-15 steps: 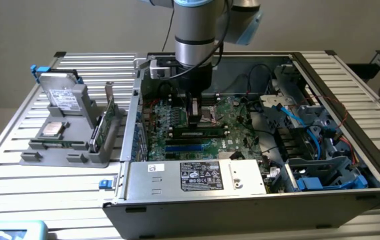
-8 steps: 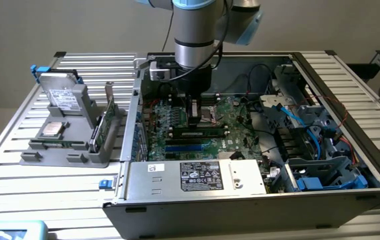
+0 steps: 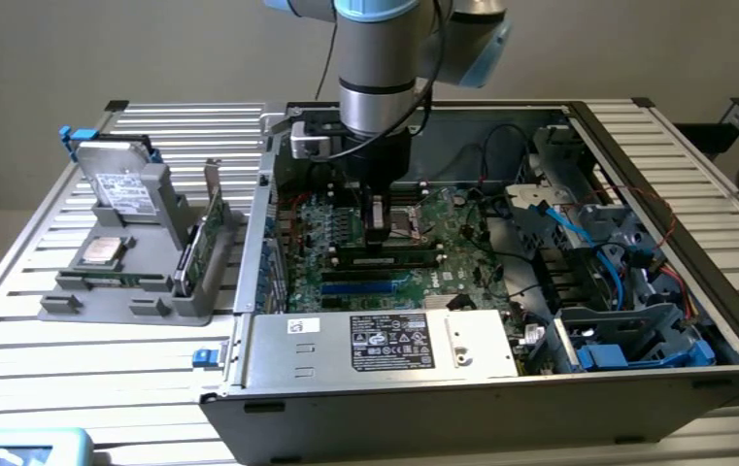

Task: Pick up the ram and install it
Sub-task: 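Press down the ram until it locks into place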

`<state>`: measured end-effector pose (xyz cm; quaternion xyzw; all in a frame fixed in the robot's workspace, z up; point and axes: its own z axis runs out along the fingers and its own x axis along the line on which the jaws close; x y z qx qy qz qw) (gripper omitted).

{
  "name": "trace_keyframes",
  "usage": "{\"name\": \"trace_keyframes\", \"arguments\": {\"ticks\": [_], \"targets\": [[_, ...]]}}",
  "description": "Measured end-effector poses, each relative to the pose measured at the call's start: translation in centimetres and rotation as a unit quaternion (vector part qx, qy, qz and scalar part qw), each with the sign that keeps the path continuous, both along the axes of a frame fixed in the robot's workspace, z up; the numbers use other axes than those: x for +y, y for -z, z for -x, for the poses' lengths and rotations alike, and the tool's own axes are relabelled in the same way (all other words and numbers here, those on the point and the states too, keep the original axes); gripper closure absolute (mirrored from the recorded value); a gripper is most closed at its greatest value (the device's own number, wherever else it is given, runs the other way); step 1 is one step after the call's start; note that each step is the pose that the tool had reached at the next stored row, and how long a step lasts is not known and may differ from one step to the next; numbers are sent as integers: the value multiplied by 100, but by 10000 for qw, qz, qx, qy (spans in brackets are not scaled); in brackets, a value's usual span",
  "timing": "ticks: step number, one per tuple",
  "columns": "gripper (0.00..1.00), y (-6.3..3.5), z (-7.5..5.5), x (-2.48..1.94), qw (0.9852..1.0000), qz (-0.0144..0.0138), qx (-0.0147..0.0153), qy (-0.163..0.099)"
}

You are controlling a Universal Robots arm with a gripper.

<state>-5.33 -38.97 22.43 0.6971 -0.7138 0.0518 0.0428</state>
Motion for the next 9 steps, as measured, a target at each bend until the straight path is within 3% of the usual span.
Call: {"name": "trace_keyframes", "arguments": {"ticks": [4, 5, 9], "targets": [[89, 3, 0, 0, 10000, 0, -1, 0], [89, -15, -3, 3, 10000, -10, -9, -1], [89, -140, -55, -4, 10000, -1, -2, 0]]}}
